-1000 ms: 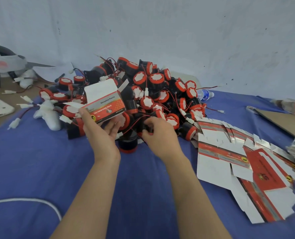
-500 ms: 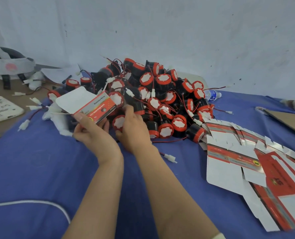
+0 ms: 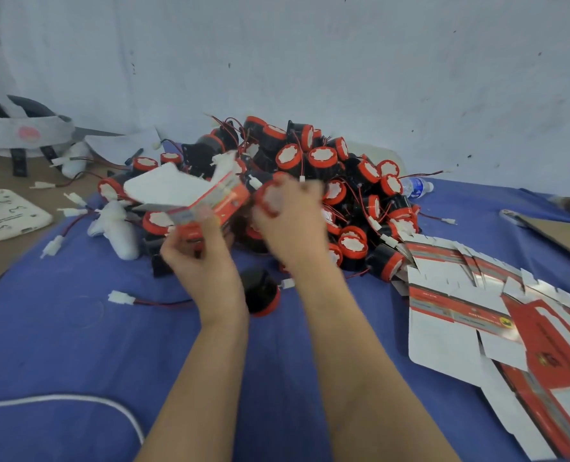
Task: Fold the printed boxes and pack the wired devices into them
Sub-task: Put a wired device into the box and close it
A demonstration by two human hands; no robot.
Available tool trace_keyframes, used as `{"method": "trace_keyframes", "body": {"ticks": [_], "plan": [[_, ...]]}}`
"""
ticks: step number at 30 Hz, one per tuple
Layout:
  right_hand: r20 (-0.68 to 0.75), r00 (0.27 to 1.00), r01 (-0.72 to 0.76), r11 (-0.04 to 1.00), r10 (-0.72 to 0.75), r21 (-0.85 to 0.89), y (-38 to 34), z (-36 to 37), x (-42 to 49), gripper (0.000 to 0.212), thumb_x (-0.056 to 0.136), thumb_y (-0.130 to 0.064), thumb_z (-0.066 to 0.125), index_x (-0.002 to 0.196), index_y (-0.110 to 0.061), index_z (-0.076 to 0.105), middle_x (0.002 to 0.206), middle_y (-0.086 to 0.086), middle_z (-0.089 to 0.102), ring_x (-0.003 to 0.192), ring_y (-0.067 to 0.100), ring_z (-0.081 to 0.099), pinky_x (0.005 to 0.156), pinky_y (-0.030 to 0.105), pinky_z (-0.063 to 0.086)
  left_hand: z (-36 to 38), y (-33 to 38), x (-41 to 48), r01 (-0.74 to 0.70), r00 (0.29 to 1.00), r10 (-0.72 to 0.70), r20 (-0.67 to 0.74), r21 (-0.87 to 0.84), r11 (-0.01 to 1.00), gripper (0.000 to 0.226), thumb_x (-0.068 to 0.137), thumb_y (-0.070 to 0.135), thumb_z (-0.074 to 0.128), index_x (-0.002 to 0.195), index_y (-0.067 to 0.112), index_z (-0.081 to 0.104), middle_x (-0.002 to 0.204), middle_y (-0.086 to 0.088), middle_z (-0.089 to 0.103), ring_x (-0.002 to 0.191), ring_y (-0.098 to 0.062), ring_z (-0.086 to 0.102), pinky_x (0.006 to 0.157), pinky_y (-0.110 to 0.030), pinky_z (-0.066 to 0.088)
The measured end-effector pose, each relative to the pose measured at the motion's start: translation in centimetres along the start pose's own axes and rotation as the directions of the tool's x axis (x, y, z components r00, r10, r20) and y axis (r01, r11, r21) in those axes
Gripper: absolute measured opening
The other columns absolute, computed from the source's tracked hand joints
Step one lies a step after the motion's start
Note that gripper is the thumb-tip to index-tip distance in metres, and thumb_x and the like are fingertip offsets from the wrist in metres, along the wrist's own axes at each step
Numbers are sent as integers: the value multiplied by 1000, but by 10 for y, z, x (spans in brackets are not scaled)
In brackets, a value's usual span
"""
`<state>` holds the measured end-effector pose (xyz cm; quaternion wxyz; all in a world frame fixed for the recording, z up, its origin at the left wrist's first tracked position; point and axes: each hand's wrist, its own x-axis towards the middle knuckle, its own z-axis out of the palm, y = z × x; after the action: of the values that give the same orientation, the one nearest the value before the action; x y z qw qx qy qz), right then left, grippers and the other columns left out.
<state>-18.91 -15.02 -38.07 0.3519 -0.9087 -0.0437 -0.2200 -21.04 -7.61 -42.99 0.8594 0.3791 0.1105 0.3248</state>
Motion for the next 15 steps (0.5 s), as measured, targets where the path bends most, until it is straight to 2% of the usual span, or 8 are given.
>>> {"method": "trace_keyframes", "body": {"ticks": [1, 3, 6, 8, 10, 12, 13, 15], "plan": [[-169, 986, 7, 996, 7, 84, 6, -20, -1, 61, 87, -22, 66, 141, -12, 40, 136, 11, 30, 100, 15, 47, 88, 8, 32, 2, -1, -4, 22, 993, -20, 112, -15, 1000, 51, 78, 46, 70, 112, 18, 45, 112, -2, 62, 109, -21, 65, 91, -37, 55], [-492, 870, 74, 981, 23, 178, 17, -57, -3, 68, 86, -16, 67, 145, -7, 35, 138, 15, 32, 107, 13, 43, 84, -7, 18, 6, -4, -13, 109, 926, -106, 363, 11, 994, 55, 72, 39, 77, 114, 18, 49, 116, -5, 63, 108, -22, 65, 83, -29, 57], [-713, 697, 204, 973, -69, 104, 27, -96, -11, 62, 83, -11, 66, 139, 1, 40, 140, 21, 33, 126, 17, 38, 94, -6, 19, 7, -14, -31, 213, 685, -331, 649, 256, 943, 45, 76, 20, 76, 115, 17, 55, 116, -7, 64, 107, -24, 66, 82, -31, 57], [-691, 710, 242, 968, -135, 60, 35, -105, -15, 59, 82, -11, 65, 136, -2, 43, 139, 18, 35, 125, 13, 38, 97, 0, 25, 5, -19, -37, 53, 571, -409, 712, 465, 884, 45, 80, 16, 75, 118, 25, 53, 117, -1, 64, 109, -18, 62, 90, -32, 55], [-526, 836, 225, 972, -156, 69, 43, -101, -22, 60, 81, -12, 68, 136, -8, 45, 132, 11, 44, 119, 13, 44, 93, 4, 31, 2, -21, -34, -146, 597, -334, 729, 508, 849, 49, 81, 7, 73, 112, 35, 48, 115, 9, 60, 102, -2, 59, 84, -22, 52], [-308, 938, 193, 978, -159, 84, 53, -88, -33, 61, 82, -13, 71, 137, -14, 45, 127, 3, 47, 113, 7, 44, 91, 1, 30, -2, -22, -27, -405, 608, -206, 767, 523, 750, 54, 77, -4, 67, 111, 33, 47, 118, 6, 52, 97, -2, 53, 76, -14, 44], [-226, 963, 177, 978, -149, 111, 58, -80, -38, 62, 82, -13, 72, 137, -16, 45, 127, 0, 47, 112, 3, 42, 90, -1, 29, -4, -24, -23, -503, 595, -178, 784, 536, 678, 55, 76, -6, 65, 114, 29, 47, 124, 3, 44, 100, -5, 48, 78, -8, 39], [-130, 986, 129, 976, -107, 177, 67, -65, -47, 63, 82, -12, 72, 137, -19, 44, 129, -3, 46, 115, 2, 42, 90, -2, 31, -9, -27, -17, -555, 594, -185, 783, 565, 611, 59, 77, -5, 66, 116, 34, 43, 129, 6, 27, 103, 0, 36, 80, 3, 33]]}}
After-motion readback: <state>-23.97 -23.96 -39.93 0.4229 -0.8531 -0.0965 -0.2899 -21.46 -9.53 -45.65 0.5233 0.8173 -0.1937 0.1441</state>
